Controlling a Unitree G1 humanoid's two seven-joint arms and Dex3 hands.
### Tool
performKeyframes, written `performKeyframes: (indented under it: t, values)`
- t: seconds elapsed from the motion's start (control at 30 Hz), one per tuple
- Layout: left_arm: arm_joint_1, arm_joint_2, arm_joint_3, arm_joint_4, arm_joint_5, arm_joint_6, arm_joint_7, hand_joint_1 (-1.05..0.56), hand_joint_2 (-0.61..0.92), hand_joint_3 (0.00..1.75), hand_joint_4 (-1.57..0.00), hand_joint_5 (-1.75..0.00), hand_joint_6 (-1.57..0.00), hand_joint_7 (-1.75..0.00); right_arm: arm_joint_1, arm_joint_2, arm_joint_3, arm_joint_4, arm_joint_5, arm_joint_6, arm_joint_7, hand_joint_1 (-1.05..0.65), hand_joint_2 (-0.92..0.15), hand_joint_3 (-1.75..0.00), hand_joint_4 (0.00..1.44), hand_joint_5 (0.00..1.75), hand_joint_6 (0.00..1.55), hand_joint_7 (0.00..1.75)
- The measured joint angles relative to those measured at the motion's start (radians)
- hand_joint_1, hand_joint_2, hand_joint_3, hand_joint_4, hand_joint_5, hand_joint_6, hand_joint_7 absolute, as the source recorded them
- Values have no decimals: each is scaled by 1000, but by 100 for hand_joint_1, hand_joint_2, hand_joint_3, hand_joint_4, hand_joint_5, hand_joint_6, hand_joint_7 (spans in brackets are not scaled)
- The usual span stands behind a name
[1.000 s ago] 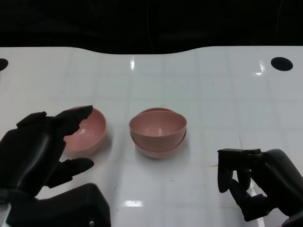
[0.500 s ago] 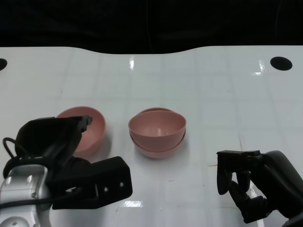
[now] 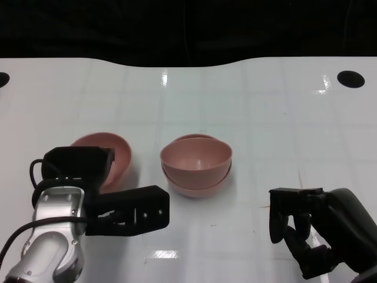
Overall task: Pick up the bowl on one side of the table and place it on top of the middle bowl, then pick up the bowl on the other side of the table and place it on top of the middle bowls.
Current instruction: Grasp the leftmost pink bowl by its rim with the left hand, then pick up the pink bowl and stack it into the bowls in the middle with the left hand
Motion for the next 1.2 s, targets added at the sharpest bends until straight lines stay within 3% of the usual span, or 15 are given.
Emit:
performKeyframes:
  t: [0.1,0.2,0.3,0.43,0.5,0.6,0.7,0.93,0.97,1.03,1.07,1.13,1.2]
  values:
    - [-29,-2,-27,84,-23,-21,39,-48,92,5,-84,-31,-63,-4,1,2,1,-3,-4,6,0,-4,-14,-162,98,175,82,164]
    - [-43,-2,-39,138,-55,-54,102,-39,92,4,-84,-68,-82,-3,1,3,1,-8,-6,8,0,-4,-14,-162,99,175,82,164]
    - [-50,-1,-56,164,-73,-83,142,-37,92,8,-84,-82,-99,-7,1,3,1,-8,-6,7,0,-4,-14,-162,99,175,82,164]
    - [-61,6,-76,191,-90,-125,201,-38,92,19,-80,-154,-107,-3,1,3,1,-8,-6,8,0,-4,-14,-162,99,175,82,163]
    - [-61,11,-89,194,-91,-145,237,-36,92,23,-77,-168,-110,-4,2,3,1,-8,-6,8,0,-4,-14,-162,99,175,82,163]
    - [-61,18,-94,190,-93,-161,271,-33,92,25,-80,-174,-118,-9,2,3,1,-9,-6,8,0,-5,-14,-162,98,175,82,162]
    - [-61,35,-95,161,-96,-163,275,-31,92,16,-84,-175,-119,-10,2,3,1,-10,-6,8,1,-5,-13,-163,98,175,83,162]
    - [-60,69,-86,44,-103,-164,273,-32,92,25,-83,-175,-120,-16,2,3,1,-10,-4,8,2,-5,-13,-163,98,175,83,161]
    - [-60,74,-80,25,-108,-164,269,-31,92,23,-83,-175,-103,-59,2,3,1,-10,-4,8,2,-5,-13,-163,98,175,83,161]
    - [-60,87,-66,-13,-123,-171,255,-30,92,19,-83,-175,-83,-104,2,3,1,-10,-4,8,2,-5,-13,-164,98,175,84,161]
    - [-60,94,-59,-29,-126,-175,254,-30,92,18,-83,-175,-80,-107,2,3,1,-10,-4,8,2,-5,-13,-164,98,175,84,161]
    - [-60,108,-49,-55,-133,-182,254,-29,92,17,-83,-175,-82,-87,2,3,1,-10,-4,8,2,-6,-13,-164,98,175,84,161]
    - [-60,116,-40,-87,-139,-179,232,-28,92,14,-82,-175,-95,-54,2,3,1,-9,-4,8,2,-5,-12,-164,99,175,84,162]
